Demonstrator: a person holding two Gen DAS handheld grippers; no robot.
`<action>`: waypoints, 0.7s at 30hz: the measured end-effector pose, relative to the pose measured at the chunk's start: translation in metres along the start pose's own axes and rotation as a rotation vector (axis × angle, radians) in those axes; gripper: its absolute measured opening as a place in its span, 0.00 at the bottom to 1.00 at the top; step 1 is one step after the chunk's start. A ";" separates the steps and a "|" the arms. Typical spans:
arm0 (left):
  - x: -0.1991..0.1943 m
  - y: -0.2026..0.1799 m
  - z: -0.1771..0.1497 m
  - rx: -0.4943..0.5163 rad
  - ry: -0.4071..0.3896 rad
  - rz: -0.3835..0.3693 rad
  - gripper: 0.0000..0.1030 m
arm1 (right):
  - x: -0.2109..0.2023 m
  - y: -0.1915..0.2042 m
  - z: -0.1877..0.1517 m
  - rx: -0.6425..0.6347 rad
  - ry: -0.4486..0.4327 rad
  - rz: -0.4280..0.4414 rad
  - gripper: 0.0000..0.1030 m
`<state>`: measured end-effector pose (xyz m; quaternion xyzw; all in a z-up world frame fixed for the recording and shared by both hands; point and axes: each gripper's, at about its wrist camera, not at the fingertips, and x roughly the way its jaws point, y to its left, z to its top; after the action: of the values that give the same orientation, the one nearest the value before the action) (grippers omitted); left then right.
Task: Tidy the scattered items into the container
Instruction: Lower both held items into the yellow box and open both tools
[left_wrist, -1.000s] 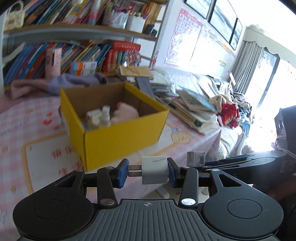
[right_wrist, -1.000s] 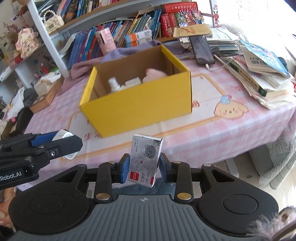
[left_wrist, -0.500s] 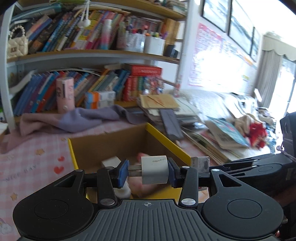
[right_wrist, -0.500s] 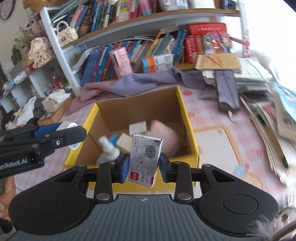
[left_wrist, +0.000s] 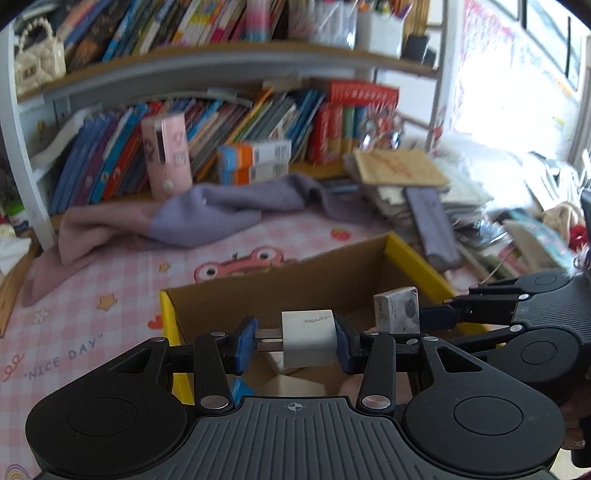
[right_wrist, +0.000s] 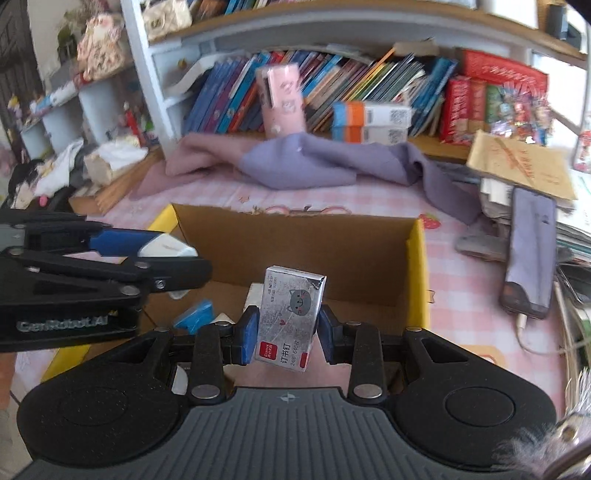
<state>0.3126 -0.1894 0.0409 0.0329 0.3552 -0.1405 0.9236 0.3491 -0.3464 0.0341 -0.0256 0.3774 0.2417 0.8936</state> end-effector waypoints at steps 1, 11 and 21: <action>0.005 0.002 0.000 -0.010 0.013 0.005 0.41 | 0.005 0.000 0.002 -0.004 0.011 0.016 0.31; 0.029 0.006 0.004 -0.038 0.062 0.028 0.43 | 0.031 -0.002 0.007 -0.004 0.085 0.078 0.33; -0.007 -0.003 0.005 -0.015 -0.082 0.081 0.81 | 0.010 -0.005 0.003 0.027 -0.013 0.050 0.48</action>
<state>0.3099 -0.1916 0.0495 0.0346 0.3164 -0.1018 0.9425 0.3590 -0.3463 0.0285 -0.0025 0.3755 0.2589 0.8899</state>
